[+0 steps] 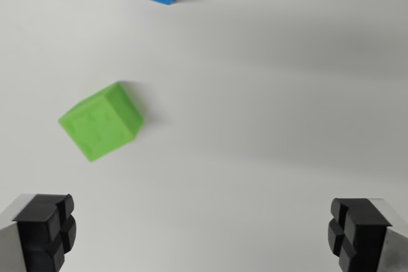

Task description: Stack cube

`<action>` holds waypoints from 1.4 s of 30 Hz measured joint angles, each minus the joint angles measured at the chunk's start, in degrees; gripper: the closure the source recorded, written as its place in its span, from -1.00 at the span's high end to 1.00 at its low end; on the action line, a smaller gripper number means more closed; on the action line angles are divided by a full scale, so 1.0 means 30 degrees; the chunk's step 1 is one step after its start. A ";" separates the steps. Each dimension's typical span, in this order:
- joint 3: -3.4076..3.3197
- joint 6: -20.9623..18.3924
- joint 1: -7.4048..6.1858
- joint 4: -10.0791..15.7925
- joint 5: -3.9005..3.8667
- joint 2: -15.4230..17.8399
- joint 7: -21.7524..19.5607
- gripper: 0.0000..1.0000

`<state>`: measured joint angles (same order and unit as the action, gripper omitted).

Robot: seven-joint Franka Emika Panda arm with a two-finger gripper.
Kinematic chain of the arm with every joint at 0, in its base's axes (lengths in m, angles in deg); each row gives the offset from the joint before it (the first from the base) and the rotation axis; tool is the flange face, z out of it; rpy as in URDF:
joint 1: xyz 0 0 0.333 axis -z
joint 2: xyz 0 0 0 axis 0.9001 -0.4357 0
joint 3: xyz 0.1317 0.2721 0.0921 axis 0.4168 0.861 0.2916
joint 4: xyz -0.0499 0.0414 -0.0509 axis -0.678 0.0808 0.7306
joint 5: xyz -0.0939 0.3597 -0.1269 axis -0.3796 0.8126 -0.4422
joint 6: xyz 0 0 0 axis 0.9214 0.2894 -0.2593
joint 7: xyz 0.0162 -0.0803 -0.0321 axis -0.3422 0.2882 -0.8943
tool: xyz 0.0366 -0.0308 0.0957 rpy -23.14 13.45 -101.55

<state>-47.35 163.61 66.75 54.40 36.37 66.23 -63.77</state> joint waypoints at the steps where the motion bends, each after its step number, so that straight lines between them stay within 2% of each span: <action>1: 0.0019 0.0142 -0.0026 0.0129 0.0000 0.0002 0.0084 1.00; 19: 0.0412 0.2944 -0.0560 0.2553 0.0000 -0.0033 0.1830 1.00; 28: 0.0687 0.4655 -0.0876 0.3767 -0.0024 -0.0344 0.2818 1.00; 42: 0.1131 0.7631 -0.1472 0.5442 -0.0258 -0.1325 0.4385 1.00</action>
<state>-43.96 186.51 62.33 70.73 35.59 62.25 -50.61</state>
